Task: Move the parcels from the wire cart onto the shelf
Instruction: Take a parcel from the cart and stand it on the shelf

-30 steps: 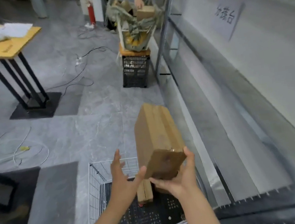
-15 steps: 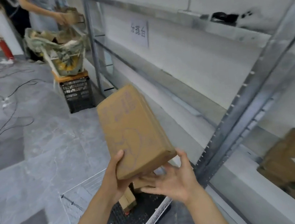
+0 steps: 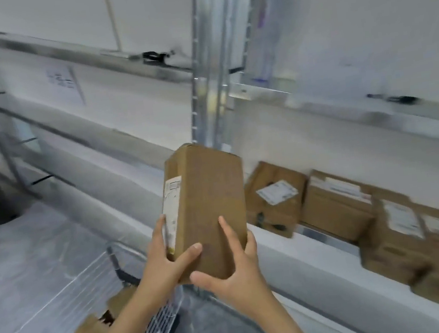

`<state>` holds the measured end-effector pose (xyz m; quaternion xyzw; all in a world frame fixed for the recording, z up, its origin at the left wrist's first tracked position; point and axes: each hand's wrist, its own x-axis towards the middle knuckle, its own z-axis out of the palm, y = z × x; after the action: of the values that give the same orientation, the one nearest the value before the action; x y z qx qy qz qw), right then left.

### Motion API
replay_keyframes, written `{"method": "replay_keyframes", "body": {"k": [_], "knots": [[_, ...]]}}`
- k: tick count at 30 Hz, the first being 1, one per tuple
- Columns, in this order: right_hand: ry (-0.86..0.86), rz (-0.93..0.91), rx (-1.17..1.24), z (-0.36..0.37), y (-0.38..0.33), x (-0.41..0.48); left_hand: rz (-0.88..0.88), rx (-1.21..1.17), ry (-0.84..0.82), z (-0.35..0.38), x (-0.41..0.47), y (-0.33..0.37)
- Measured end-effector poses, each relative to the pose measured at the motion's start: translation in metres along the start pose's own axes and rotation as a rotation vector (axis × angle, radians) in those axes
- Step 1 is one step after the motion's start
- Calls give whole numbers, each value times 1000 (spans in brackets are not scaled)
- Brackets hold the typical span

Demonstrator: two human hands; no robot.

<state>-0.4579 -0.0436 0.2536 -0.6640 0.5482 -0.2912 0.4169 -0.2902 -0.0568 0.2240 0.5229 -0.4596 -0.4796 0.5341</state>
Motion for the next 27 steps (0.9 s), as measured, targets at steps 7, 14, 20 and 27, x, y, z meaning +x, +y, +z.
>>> {"method": "replay_keyframes", "body": {"k": [7, 14, 20, 27], "knots": [[356, 71, 182, -130, 80, -112, 161, -5, -402, 157, -76, 12], [577, 59, 339, -218, 140, -226, 340, 44, -550, 301, -137, 12], [866, 78, 269, -276, 172, -309, 461, 104, -739, 401, -177, 5], [1091, 151, 173, -348, 224, -385, 522, 90, -951, 523, -213, -7]]}}
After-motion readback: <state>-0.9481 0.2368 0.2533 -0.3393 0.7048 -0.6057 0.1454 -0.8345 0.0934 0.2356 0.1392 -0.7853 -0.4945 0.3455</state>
